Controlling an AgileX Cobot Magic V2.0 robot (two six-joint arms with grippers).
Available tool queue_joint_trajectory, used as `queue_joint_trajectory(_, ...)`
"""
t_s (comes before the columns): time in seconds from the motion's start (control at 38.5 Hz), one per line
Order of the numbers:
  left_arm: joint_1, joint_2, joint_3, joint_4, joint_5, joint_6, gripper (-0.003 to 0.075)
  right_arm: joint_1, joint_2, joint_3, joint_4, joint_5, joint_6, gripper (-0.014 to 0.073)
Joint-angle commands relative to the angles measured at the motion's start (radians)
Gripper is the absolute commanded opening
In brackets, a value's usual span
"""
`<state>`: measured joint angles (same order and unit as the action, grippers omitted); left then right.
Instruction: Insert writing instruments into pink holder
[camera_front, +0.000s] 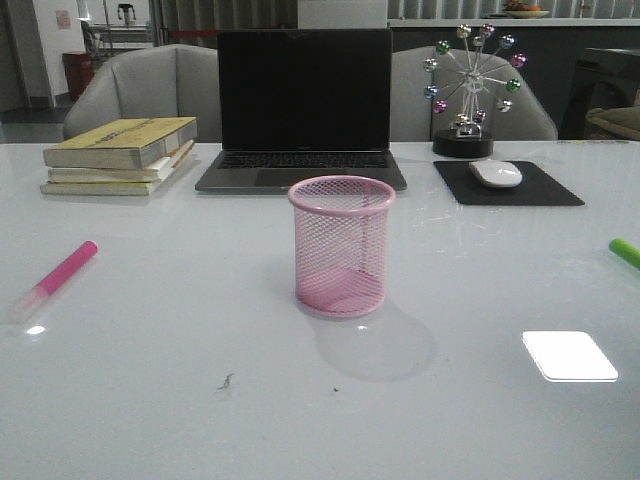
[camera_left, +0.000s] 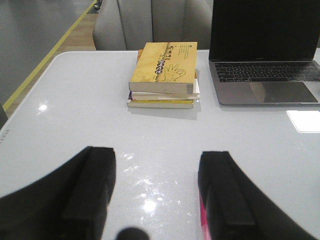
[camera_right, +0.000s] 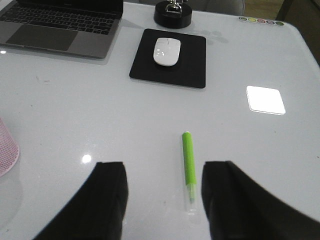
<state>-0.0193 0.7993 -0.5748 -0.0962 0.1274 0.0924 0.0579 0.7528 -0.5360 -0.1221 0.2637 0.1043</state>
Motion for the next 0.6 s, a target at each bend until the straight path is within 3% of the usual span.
queue_joint_trajectory(0.0, -0.007, -0.003, -0.037, -0.024, -0.082, -0.010, 0.0433, -0.006, 0.023, -0.045, -0.015, -0.051, 0.001, 0.0456)
queue_joint_trajectory(0.29, -0.007, -0.003, -0.037, -0.025, -0.082, -0.010, 0.0413, -0.062, 0.350, -0.336, -0.014, 0.277, 0.072, 0.0456)
queue_joint_trajectory(0.57, -0.007, -0.003, -0.037, -0.027, -0.078, -0.010, 0.0413, -0.123, 0.657, -0.684, -0.017, 0.491, 0.041, 0.0456)
